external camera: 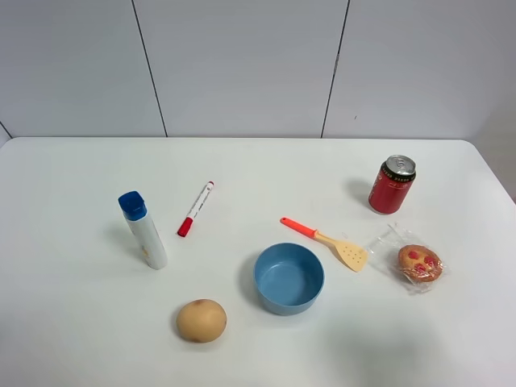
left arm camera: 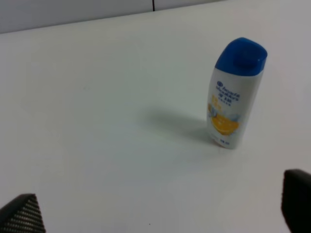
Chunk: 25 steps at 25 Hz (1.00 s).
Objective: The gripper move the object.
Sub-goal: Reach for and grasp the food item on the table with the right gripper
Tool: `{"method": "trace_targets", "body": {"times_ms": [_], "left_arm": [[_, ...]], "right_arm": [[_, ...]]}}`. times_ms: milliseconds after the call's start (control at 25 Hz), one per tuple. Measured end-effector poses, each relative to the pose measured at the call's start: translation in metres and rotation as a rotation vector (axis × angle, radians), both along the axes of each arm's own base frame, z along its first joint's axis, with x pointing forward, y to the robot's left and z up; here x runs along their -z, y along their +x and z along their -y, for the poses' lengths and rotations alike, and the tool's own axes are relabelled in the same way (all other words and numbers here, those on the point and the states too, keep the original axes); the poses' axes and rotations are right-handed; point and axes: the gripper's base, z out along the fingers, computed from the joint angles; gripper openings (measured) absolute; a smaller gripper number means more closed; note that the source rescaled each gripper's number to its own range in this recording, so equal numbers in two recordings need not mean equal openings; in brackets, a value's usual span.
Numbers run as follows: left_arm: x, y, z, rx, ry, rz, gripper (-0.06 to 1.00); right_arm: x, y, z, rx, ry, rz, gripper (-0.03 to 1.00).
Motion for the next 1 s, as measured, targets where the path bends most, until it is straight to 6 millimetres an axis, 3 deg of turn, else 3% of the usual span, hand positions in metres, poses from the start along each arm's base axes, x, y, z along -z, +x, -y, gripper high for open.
{"method": "trace_targets", "body": {"times_ms": [1000], "left_arm": [[0.0,0.0,0.0,0.0,0.0,0.0,1.0]], "right_arm": [[0.0,0.0,0.0,0.0,0.0,0.0,1.0]]}}
